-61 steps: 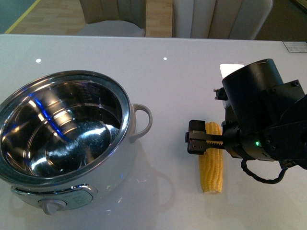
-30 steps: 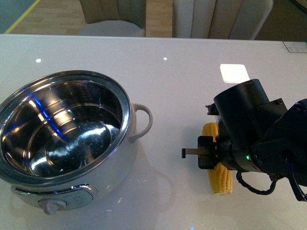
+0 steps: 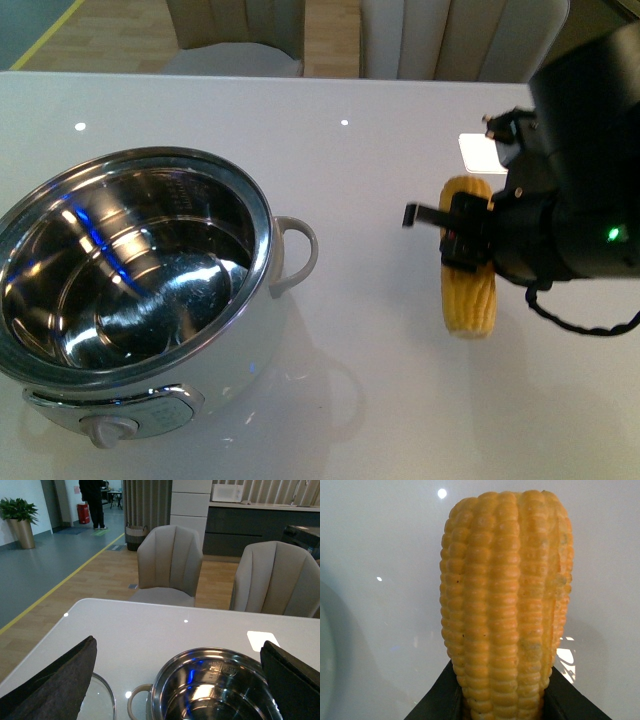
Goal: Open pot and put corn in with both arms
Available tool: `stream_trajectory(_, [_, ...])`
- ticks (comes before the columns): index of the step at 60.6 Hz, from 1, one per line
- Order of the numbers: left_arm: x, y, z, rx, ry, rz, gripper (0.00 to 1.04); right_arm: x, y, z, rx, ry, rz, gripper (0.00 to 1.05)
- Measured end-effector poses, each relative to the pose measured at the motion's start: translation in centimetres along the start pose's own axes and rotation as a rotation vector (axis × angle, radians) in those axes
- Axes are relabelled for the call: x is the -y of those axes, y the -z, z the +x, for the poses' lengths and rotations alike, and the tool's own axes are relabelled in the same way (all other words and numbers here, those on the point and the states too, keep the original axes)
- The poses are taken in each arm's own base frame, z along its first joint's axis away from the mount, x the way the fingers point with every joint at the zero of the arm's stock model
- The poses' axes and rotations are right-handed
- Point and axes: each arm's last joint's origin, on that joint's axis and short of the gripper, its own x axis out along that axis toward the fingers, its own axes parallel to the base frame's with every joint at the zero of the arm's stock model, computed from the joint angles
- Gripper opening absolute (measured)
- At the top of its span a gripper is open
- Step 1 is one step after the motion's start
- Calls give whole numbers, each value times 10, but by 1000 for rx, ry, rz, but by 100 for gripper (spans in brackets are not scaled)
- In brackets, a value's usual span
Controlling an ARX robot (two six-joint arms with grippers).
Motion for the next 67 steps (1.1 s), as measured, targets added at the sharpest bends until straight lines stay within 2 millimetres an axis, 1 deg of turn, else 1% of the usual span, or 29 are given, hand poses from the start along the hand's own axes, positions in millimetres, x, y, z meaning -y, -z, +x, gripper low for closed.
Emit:
stream_trajectory(5, [0, 0, 0, 0, 0, 0, 98, -9, -14, -10, 23, -40, 27, 23])
stream_trajectory(12, [0, 0, 0, 0, 0, 0, 98, -24, -28, -19, 47, -85, 62, 23])
stream_trajectory(21, [0, 0, 0, 0, 0, 0, 98, -51, -43, -27, 64, -156, 96, 23])
stream_trajectory(32, [0, 0, 0, 0, 0, 0, 98, -87, -54, -32, 63, -225, 116, 23])
stream_trajectory(35, [0, 0, 0, 0, 0, 0, 98, -96, -55, -32, 57, -244, 118, 23])
stream_trajectory(40, [0, 0, 0, 0, 0, 0, 98, -117, -55, -31, 30, -279, 112, 23])
stream_trajectory(45, [0, 0, 0, 0, 0, 0, 98, -131, -53, -27, -1, -298, 113, 23])
stream_trajectory(54, [0, 0, 0, 0, 0, 0, 98, -147, -47, -19, -48, -328, 131, 23])
stream_trajectory(67, [0, 0, 0, 0, 0, 0, 98, -163, -38, -12, -93, -346, 143, 23])
